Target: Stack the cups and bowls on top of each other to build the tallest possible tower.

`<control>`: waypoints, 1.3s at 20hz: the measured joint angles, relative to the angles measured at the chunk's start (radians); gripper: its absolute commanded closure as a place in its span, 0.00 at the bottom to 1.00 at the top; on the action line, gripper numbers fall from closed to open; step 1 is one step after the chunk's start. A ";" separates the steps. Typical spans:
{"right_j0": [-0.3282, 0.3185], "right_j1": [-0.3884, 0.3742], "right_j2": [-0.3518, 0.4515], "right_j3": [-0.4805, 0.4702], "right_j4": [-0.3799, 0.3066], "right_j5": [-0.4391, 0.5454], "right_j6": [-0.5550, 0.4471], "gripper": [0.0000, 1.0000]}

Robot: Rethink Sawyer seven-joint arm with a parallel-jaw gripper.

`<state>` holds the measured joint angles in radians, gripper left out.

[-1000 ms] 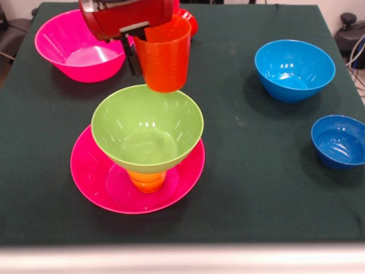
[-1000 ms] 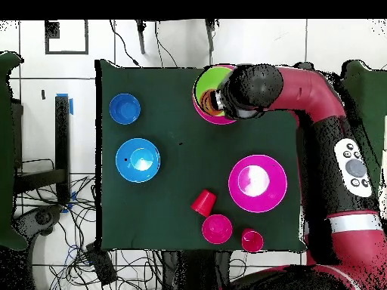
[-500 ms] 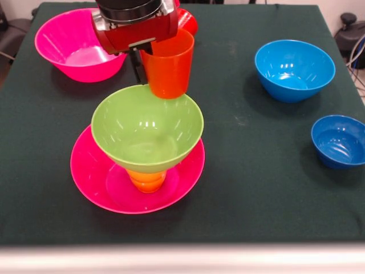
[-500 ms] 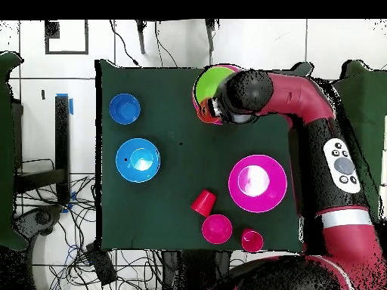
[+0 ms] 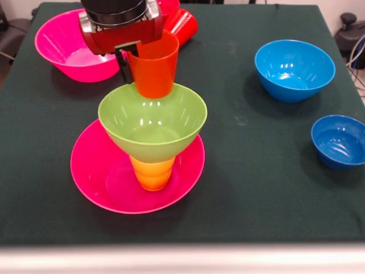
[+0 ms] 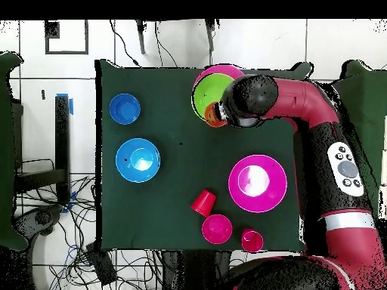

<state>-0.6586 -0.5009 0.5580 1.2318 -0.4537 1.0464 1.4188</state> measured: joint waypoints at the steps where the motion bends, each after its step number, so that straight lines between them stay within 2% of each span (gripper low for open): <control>1: 0.000 0.000 -0.001 0.000 0.000 0.000 0.000 1.00; 12: -0.001 0.000 -0.005 -0.007 0.012 0.007 0.000 1.00; 19: 0.000 0.004 -0.005 -0.085 0.047 0.071 0.000 1.00; 26: 0.000 0.014 -0.005 -0.159 0.051 0.115 0.000 1.00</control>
<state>-0.6583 -0.4870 0.5528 1.0726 -0.4026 1.1615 1.4188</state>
